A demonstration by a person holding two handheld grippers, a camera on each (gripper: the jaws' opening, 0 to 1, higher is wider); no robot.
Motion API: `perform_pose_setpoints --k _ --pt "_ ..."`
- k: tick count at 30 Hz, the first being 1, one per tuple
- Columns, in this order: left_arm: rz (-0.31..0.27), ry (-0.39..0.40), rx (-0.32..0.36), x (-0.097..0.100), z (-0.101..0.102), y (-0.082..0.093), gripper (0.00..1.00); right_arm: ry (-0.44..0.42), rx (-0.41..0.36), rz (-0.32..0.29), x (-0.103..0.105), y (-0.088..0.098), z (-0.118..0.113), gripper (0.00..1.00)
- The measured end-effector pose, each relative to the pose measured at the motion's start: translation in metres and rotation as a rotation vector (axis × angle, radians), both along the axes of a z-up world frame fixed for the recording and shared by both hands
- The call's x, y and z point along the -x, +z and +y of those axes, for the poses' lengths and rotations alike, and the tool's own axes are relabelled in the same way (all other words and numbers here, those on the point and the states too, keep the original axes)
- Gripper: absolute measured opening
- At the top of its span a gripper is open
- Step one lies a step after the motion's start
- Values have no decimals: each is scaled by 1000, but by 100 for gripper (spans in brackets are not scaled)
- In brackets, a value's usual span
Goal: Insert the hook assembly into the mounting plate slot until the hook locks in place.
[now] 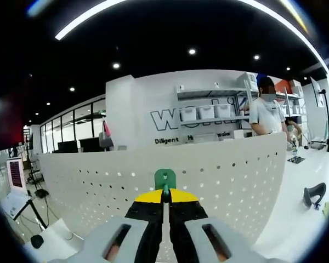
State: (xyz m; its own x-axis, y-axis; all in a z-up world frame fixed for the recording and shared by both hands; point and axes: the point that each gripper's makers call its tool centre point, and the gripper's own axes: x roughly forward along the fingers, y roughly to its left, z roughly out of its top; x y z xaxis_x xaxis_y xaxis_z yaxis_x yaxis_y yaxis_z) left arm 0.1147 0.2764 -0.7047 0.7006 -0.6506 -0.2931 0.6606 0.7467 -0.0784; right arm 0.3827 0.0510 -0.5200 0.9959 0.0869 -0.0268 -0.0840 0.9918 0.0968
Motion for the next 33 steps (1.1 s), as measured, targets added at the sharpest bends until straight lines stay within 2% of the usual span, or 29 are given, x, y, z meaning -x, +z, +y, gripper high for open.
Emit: perform_pose_setpoints --k 33 --pt "27 26 33 -4 6 -2 69 4 -4 13 -23 -5 3 1"
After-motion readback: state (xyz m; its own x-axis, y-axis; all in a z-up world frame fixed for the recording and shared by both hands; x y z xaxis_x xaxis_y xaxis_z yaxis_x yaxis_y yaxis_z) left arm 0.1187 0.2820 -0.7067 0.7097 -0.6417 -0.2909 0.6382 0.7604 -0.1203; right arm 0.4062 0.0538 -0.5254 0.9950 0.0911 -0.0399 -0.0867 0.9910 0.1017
